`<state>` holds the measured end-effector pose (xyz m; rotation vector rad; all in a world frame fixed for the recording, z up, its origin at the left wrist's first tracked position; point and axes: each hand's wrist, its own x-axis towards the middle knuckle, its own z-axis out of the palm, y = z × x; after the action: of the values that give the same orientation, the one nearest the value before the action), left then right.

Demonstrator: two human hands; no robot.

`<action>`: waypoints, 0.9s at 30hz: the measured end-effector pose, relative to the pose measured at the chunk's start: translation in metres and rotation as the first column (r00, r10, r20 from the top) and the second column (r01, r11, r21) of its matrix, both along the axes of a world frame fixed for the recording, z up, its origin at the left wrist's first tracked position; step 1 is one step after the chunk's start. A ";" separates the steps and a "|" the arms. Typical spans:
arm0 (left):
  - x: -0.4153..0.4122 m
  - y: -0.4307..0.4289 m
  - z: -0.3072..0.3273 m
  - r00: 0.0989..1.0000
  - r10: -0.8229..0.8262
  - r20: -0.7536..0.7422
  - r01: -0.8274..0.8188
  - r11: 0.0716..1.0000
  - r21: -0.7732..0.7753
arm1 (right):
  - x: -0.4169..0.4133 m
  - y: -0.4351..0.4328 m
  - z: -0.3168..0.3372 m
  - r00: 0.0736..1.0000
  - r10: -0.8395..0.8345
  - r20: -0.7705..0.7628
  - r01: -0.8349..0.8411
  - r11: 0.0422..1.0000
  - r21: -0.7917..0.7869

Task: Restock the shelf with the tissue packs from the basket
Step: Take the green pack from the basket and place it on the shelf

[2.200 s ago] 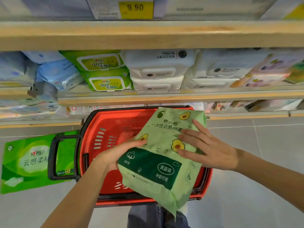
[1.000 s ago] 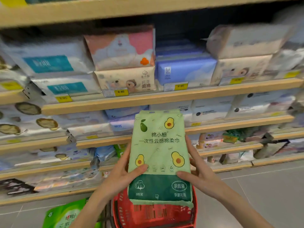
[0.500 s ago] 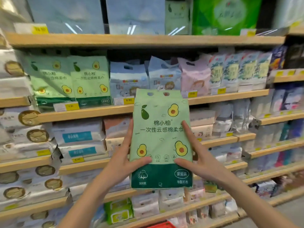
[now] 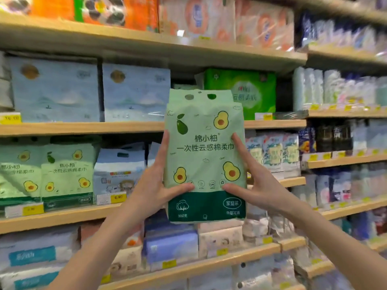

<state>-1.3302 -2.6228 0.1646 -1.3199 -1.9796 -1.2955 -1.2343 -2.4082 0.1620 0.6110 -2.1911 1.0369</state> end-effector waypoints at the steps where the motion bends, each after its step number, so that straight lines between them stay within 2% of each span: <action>1: -0.003 0.017 0.008 1.000 -0.005 -0.005 0.005 1.000 0.006 | -0.003 0.017 0.009 1.000 -0.008 -0.017 0.008 1.000 0.024; 7: -0.029 0.098 0.053 0.996 -0.013 -0.084 0.019 0.998 0.064 | -0.034 0.100 0.061 0.990 -0.063 -0.124 0.085 0.980 0.182; 10: -0.047 0.118 0.077 0.991 0.018 -0.131 -0.008 0.997 0.081 | -0.056 0.122 0.089 0.986 -0.038 -0.164 0.077 0.969 0.234; 14: -0.074 0.130 0.114 0.970 0.072 -0.231 -0.056 0.996 0.075 | -0.093 0.138 0.123 0.953 -0.052 -0.298 0.147 0.940 0.308; 19: -0.117 0.132 0.156 0.907 0.149 -0.393 -0.132 0.989 0.070 | -0.149 0.140 0.156 0.879 -0.036 -0.475 0.213 0.922 0.324; 27: -0.175 0.138 0.206 0.809 0.260 -0.527 -0.241 0.965 0.105 | -0.222 0.138 0.203 0.802 -0.071 -0.592 0.299 0.907 0.296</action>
<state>-1.5051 -2.4846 0.3702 -1.1884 -1.6486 -0.7213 -1.4562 -2.2705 0.3652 0.7390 -1.8517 0.2541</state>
